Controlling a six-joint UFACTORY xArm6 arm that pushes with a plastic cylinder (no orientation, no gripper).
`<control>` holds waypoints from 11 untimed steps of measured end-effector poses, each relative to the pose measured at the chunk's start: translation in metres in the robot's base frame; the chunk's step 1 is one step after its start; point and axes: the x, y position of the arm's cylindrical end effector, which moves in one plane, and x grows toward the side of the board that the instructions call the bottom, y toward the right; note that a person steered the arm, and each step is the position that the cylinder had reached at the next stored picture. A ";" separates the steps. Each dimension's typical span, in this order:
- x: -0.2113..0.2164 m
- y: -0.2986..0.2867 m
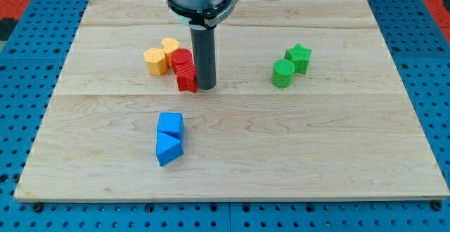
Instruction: Move green blocks towards the center
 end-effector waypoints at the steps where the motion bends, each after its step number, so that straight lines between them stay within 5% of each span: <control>1: -0.013 -0.014; 2: -0.063 0.016; 4: -0.123 0.180; 8: 0.005 0.146; 11: 0.014 0.140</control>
